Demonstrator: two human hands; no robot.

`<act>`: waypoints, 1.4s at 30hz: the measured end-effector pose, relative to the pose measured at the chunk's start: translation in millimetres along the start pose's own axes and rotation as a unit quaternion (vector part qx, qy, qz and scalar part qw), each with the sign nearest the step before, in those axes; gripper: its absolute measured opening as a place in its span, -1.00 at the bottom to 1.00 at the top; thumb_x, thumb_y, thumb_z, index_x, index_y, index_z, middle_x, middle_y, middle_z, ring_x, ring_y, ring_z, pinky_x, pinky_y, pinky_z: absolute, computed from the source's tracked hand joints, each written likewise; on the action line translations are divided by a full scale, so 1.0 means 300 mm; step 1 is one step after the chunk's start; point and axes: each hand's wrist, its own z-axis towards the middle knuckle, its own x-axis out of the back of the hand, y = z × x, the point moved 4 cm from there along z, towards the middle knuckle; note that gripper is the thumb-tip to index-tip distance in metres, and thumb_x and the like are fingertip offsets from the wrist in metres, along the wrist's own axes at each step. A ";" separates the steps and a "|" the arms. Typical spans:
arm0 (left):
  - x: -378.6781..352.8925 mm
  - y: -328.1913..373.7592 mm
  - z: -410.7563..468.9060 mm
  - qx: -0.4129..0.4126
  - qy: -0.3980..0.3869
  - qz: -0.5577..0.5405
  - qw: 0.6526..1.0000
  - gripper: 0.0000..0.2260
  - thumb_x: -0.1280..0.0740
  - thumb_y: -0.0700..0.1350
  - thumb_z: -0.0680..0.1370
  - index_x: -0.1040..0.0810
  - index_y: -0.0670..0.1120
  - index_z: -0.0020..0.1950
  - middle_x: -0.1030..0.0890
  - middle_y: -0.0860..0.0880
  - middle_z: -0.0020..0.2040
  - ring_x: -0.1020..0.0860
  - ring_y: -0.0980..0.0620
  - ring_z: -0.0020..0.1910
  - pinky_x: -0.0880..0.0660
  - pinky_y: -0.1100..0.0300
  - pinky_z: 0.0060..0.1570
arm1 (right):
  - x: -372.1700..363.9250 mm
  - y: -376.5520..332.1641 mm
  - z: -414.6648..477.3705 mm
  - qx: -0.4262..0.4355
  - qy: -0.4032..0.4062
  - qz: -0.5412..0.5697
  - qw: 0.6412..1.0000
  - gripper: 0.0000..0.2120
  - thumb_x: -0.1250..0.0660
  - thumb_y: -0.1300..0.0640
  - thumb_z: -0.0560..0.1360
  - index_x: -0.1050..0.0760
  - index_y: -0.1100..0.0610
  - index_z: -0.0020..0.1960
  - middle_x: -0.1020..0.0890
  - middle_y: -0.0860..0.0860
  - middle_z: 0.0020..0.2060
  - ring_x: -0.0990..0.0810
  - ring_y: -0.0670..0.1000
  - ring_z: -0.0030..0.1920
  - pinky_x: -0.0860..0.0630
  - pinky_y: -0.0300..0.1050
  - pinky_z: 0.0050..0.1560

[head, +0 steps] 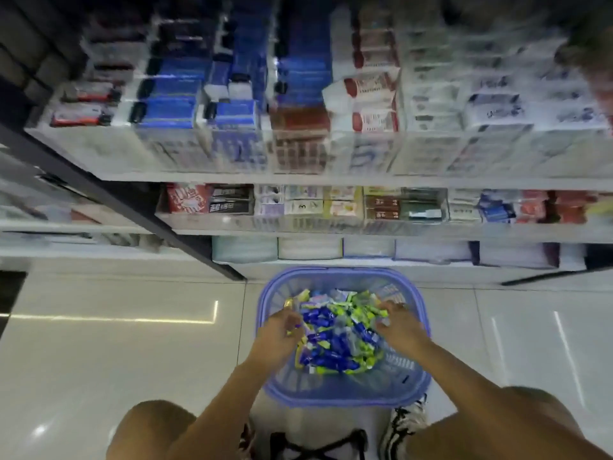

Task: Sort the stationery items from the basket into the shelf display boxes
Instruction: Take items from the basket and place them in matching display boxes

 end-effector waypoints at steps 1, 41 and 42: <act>-0.049 -0.068 0.073 0.001 -0.014 0.024 1.000 -0.84 -0.38 -0.18 0.51 -0.56 -0.15 0.08 -0.63 0.00 -0.06 -0.59 0.06 -0.06 -0.52 0.15 0.06 | -0.041 0.040 0.067 -0.011 0.001 -0.007 1.000 -0.53 -0.31 0.06 0.52 -0.34 0.15 0.38 -0.45 0.18 0.30 -0.48 0.16 0.25 -0.42 -0.12 0.17; -0.767 -0.491 0.677 -0.196 0.021 0.480 0.855 -0.42 -0.22 0.31 0.47 -0.35 -0.12 0.25 -0.43 -0.09 0.16 -0.36 -0.11 0.18 -0.24 0.03 0.19 | -0.536 0.412 0.773 -0.150 0.067 0.670 0.724 -0.74 -0.36 0.03 0.51 -0.51 0.23 0.02 -0.57 0.12 -0.22 -0.56 0.03 -0.23 -0.51 -0.17 -0.26; -0.772 -0.488 0.681 -0.203 0.017 0.485 0.850 -0.44 -0.23 0.28 0.48 -0.34 -0.13 0.25 -0.44 -0.10 0.16 -0.37 -0.12 0.18 -0.24 0.03 0.20 | -0.537 0.410 0.785 -0.135 0.049 0.718 0.681 -0.78 -0.36 0.09 0.51 -0.50 0.22 0.07 -0.58 0.13 -0.14 -0.58 0.04 -0.12 -0.55 -0.17 -0.15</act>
